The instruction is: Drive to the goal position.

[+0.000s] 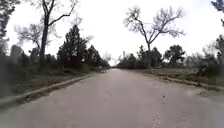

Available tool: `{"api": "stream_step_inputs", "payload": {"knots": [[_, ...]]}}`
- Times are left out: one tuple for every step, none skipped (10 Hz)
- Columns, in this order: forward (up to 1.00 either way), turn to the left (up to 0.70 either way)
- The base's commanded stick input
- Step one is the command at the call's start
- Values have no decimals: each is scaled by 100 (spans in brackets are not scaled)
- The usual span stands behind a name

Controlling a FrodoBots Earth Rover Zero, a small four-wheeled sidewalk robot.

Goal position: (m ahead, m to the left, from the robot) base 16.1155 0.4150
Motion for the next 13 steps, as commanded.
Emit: {"api": "stream_step_inputs", "payload": {"knots": [[70,0],[70,0],[70,0],[70,0],[70,0],[70,0],[70,0],[70,0],[70,0],[70,0],[70,0],[70,0],[70,0]]}}
